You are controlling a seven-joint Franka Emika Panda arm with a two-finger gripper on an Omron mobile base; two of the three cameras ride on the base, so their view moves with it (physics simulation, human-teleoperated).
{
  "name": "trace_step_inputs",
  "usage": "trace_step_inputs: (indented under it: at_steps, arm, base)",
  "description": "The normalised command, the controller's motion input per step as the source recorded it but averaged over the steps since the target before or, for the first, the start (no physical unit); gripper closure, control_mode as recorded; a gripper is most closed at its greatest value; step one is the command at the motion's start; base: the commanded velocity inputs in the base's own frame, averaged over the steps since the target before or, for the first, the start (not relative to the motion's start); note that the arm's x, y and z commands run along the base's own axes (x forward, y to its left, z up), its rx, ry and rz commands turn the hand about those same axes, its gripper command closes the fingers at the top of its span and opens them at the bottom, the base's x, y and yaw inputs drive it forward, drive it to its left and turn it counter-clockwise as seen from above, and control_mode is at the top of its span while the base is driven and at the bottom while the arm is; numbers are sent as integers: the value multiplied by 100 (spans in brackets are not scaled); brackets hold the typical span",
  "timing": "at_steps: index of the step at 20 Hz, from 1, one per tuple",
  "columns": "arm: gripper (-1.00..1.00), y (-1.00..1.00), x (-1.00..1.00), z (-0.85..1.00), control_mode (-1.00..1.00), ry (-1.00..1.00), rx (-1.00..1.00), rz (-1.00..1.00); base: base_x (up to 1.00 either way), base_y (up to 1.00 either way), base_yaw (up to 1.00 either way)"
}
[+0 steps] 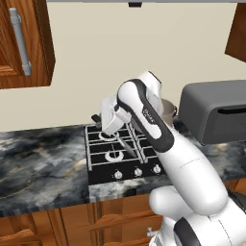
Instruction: Put the lemon wedge and eggplant in the pot. Retrieve the spatula and lightly stir the vegetables in the pot.
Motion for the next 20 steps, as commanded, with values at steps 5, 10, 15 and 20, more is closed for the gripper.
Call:
trace_step_inputs:
  at_steps: [5,10,15,20]
  arm:
    - [100,-15,41,62,-100,-21,46,-41]
    - [100,-18,32,72,-100,0,46,-36]
    - [100,-34,38,75,-100,0,29,-29]
    - [100,-65,33,52,-100,0,5,-21]
  base:
    - [0,0,0]
    - [0,0,0]
    - [0,0,0]
    - [0,0,0]
